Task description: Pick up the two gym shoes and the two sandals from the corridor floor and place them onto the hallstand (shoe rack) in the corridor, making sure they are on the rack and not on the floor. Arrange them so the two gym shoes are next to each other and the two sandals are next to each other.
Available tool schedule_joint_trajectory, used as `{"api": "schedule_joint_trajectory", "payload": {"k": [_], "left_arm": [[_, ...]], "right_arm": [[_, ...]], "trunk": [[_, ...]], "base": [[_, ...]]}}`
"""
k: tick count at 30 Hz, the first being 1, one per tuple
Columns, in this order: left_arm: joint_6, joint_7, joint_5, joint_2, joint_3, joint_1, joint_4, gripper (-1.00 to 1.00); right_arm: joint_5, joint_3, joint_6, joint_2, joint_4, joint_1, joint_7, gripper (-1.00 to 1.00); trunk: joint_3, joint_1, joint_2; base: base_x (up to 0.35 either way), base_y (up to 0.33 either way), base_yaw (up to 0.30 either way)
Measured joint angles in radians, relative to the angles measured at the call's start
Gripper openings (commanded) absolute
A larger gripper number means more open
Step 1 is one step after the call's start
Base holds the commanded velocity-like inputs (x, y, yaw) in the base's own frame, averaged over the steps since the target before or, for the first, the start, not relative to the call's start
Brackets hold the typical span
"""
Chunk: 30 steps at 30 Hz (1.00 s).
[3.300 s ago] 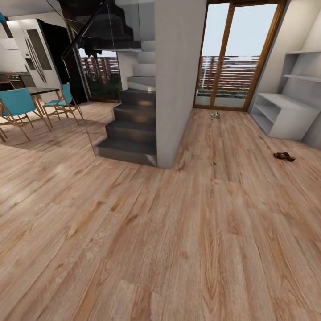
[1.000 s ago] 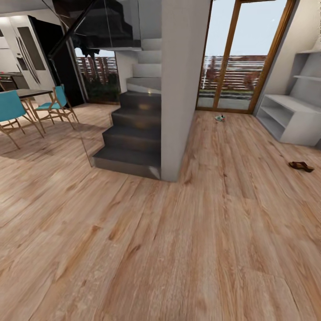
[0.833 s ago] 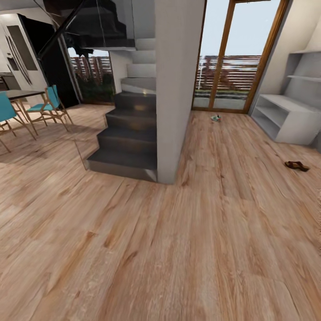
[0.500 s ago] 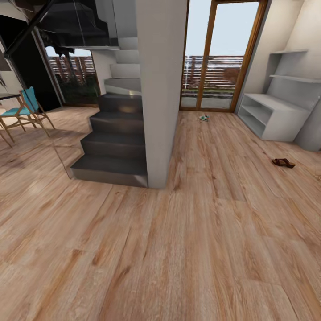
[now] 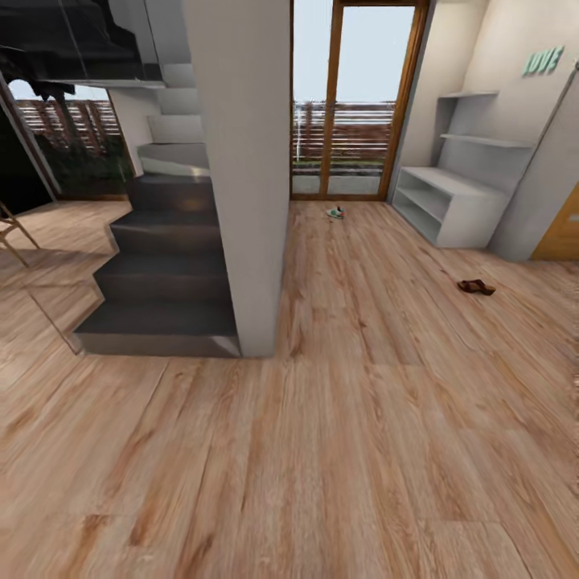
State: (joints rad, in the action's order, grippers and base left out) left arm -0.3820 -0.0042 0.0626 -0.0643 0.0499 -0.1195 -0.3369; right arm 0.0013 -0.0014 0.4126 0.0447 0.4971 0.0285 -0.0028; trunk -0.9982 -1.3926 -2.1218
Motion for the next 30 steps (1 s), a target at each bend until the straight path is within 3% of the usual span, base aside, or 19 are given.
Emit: {"api": "schedule_joint_trajectory", "payload": {"k": [14, 30], "left_arm": [[0.000, 0.001, 0.000, -0.002, 0.000, 0.000, 0.000, 1.00], [0.000, 0.001, -0.001, -0.001, 0.000, 0.000, 0.001, 1.00]], "right_arm": [[0.001, 0.000, 0.000, 0.000, -0.001, 0.000, 0.000, 1.00], [0.001, 0.000, 0.000, 0.000, -0.001, 0.000, 0.000, 1.00]], "trunk": [[0.000, 0.000, 0.000], [0.000, 0.000, 0.000]], "base": [[0.331, 0.101, -0.265], [0.333, 0.011, -0.265]]}}
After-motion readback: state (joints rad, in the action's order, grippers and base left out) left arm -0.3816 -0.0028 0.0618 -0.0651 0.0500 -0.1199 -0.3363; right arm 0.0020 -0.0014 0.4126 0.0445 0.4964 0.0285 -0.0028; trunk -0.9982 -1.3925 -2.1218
